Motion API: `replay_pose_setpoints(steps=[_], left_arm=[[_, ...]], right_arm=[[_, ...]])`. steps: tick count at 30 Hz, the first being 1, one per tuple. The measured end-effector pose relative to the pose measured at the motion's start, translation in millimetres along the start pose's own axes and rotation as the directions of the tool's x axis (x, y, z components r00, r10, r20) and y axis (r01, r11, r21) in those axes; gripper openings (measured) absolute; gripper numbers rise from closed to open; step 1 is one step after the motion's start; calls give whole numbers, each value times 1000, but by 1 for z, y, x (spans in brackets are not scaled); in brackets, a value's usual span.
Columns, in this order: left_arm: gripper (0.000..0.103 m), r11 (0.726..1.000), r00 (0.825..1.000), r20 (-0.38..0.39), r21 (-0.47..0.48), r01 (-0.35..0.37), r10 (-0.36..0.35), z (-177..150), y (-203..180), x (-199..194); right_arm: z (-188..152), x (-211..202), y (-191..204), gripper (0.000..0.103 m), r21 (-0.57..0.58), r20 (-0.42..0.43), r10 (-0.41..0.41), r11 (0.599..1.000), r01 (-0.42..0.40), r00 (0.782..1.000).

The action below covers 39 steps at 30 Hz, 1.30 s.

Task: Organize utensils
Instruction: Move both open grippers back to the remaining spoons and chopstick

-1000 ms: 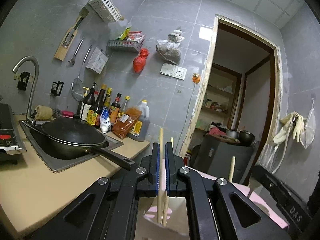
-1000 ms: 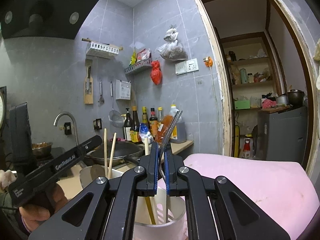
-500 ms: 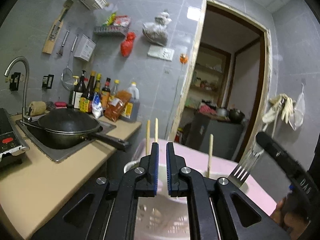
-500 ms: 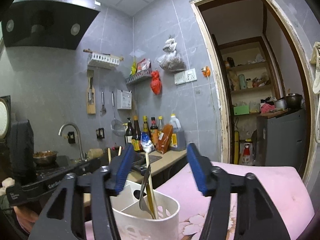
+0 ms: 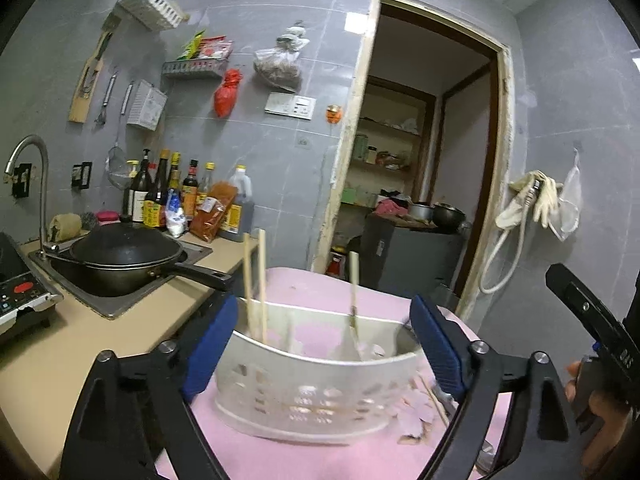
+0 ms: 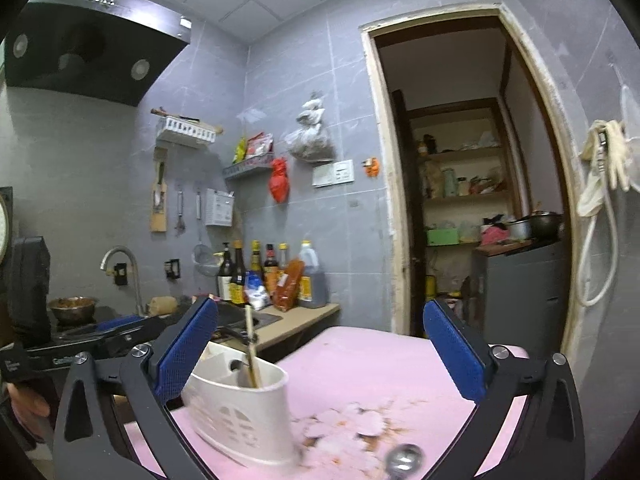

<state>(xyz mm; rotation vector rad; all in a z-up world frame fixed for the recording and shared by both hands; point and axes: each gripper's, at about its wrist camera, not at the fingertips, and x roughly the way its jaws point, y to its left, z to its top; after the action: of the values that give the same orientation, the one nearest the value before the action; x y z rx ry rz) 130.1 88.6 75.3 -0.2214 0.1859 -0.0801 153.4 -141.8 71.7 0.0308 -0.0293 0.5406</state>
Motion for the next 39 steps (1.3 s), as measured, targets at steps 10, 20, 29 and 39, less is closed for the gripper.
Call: replay_pose_setpoints(steps=[10,20,29,39], left_arm=[[95,988,989,-98,96,124,-114,-21,-48,-2],[95,960,939,-289,153,236,-185,-53,-88,24],[94,926,880,-453,251,283,-146,-83,-119,53],[53,906,766,-633,248,342,-116,-111,-139,95]], right_arm=[[-9,-46,-35,103,-66,-92,-125,991,119,988],[-36,-66,-65,103,-101,-276,-185,981,162,943],[-63,-44,-97,94,23,-474,-98,992,124,875],[-95,-5,-113,57,76,-645,-18,993,87,764]])
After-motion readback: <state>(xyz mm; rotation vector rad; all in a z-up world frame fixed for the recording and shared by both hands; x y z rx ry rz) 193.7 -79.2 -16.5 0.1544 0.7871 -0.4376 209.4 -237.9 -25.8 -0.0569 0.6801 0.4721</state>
